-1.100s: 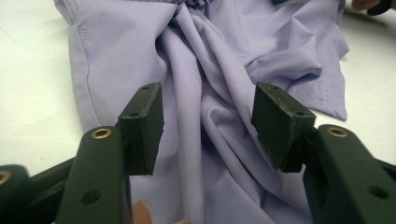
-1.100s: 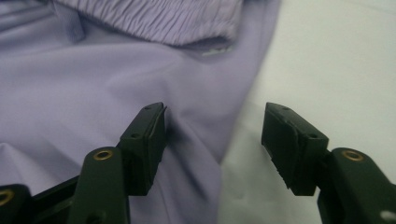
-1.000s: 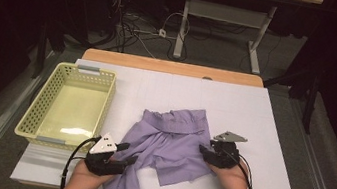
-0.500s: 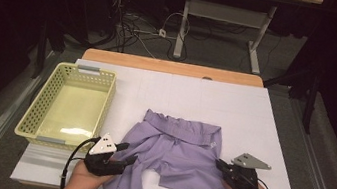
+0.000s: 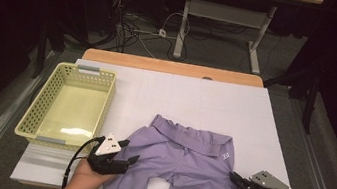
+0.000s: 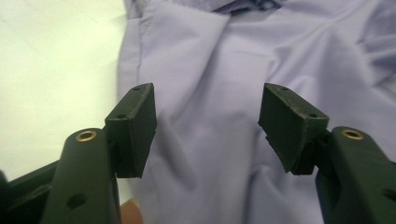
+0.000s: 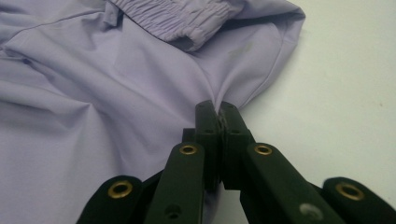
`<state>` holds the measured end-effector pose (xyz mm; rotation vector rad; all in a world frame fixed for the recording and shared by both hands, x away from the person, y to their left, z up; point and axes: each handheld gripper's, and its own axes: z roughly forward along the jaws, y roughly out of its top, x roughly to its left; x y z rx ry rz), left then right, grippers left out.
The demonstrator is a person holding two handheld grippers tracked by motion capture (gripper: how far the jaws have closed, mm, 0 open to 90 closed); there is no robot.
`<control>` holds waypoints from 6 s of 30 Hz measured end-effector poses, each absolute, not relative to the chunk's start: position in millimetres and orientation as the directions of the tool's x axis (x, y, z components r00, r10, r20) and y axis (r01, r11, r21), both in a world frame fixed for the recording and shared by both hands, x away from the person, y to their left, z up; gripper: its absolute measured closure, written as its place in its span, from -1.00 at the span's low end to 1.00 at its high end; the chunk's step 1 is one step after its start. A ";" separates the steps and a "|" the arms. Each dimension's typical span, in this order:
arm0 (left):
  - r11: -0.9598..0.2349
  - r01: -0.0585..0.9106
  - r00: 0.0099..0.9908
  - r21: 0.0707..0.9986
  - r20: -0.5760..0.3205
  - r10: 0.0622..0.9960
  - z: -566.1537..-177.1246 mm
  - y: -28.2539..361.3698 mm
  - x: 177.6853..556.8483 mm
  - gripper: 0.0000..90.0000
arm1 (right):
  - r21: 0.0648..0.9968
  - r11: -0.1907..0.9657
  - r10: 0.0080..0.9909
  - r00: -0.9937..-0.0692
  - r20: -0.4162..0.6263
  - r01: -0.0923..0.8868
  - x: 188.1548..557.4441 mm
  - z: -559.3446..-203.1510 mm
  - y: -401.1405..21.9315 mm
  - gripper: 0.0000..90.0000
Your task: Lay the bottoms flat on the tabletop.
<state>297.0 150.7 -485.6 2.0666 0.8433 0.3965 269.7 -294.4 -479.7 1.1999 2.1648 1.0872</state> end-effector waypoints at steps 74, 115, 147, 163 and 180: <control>-0.345 0.388 0.733 0.855 -0.059 0.678 -478.7 159.7 288.8 -0.70 | 0.736 0.539 0.715 -0.684 -0.144 0.409 349.3 -482.0 -131.6 0.00; -0.338 0.381 0.740 0.860 -0.065 0.670 -476.0 161.3 287.1 -0.70 | 0.804 0.424 0.822 -0.550 -0.148 0.417 440.3 -431.5 -143.8 0.77; -0.338 0.384 0.740 0.859 -0.067 0.670 -475.9 158.0 287.8 -0.70 | 0.845 0.309 0.852 -0.522 -0.042 0.436 336.9 -438.8 -236.8 -0.24; -0.331 0.394 0.728 0.858 -0.071 0.682 -475.7 163.1 286.2 -0.70 | 0.805 0.332 0.879 -0.470 -0.075 0.491 412.6 -456.2 -241.0 0.95; -0.342 0.440 0.694 0.831 -0.073 0.716 -438.1 118.3 358.0 -0.13 | 0.801 0.279 0.879 -0.478 0.010 0.530 401.6 -455.4 -271.3 0.45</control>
